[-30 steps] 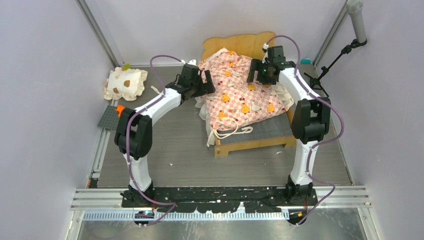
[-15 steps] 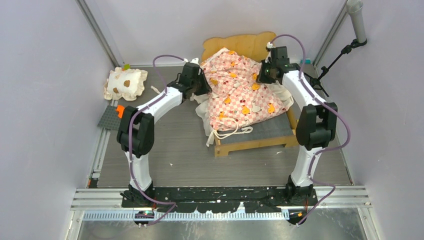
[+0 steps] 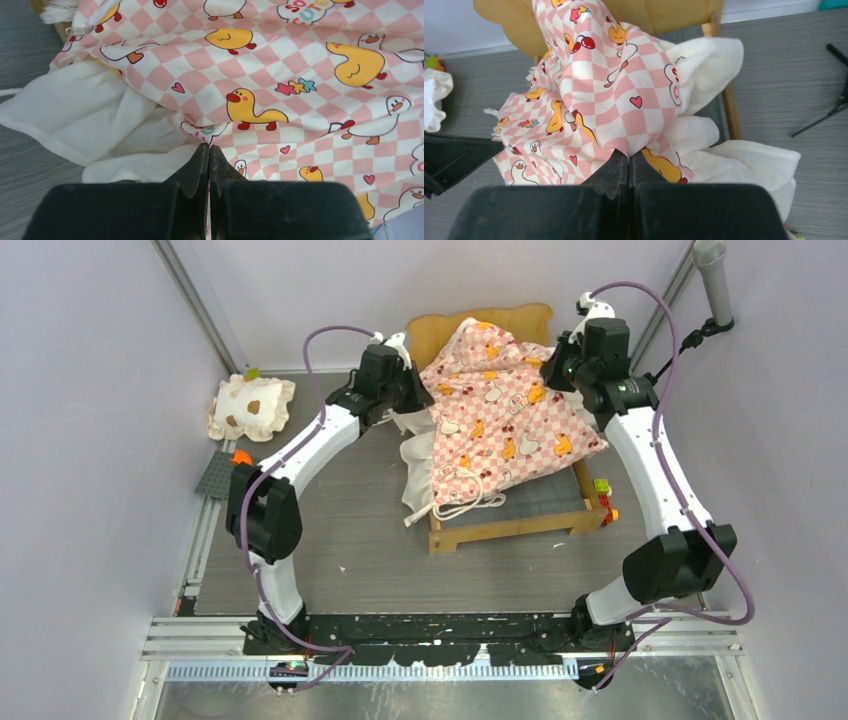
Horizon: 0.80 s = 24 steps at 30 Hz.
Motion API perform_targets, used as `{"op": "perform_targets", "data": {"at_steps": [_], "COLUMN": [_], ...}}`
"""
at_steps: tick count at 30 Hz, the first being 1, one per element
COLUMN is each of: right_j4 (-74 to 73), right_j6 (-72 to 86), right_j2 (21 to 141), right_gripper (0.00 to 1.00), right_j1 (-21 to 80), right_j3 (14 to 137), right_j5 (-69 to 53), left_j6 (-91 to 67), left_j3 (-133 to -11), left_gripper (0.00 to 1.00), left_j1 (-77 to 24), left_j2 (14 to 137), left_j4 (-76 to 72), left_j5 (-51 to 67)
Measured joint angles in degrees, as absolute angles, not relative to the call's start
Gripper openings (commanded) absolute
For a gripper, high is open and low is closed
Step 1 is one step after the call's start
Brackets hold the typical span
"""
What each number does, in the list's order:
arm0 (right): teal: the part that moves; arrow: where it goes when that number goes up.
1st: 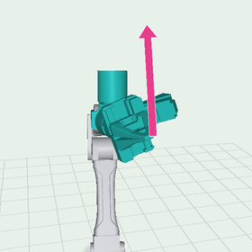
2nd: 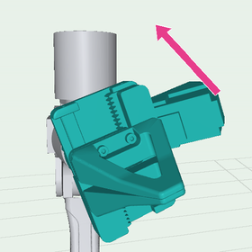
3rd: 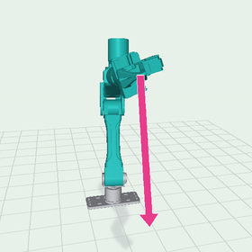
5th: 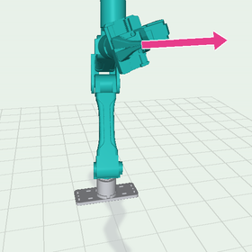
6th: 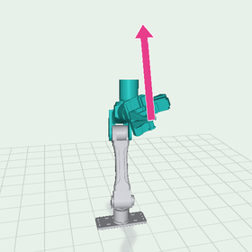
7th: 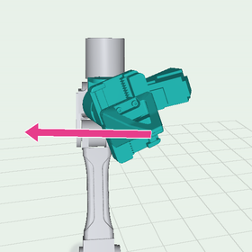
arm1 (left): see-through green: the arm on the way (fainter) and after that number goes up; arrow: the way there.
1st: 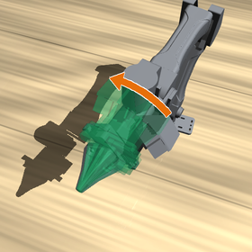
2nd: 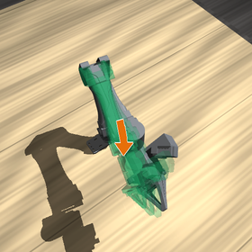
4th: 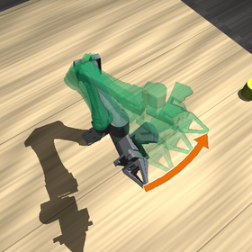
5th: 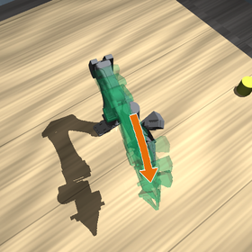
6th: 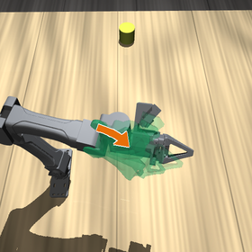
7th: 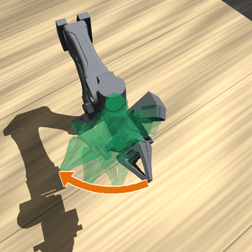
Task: Set up the pet bed
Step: Adjust the mattress on the bed frame.
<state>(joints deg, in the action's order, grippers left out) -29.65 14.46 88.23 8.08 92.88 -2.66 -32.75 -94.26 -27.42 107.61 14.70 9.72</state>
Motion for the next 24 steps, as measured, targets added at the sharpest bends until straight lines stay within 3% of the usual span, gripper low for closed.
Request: {"op": "perform_targets", "data": {"at_steps": [18,21,24], "right_j4": [-34.5,-34.3,-34.2], "right_j6": [15.1,15.8,16.6], "right_j2": [78.6,79.7,82.6], "right_gripper": [0.02,0.16,0.48], "right_j1": [8.2,8.2,8.3], "right_j3": [82.6,81.0,80.5], "right_j5": [11.6,13.5,15.2], "left_j6": [-29.3,-29.3,-29.2], "left_j3": [-95.9,-94.0,-91.2], "left_gripper": [0.0,0.0,0.03], "left_j1": [-31.2,-31.8,-32.2], "left_j2": [99.1,99.1,99.1], "left_j4": [19.0,18.9,18.9], "left_j5": [10.2,10.5,10.7]}}
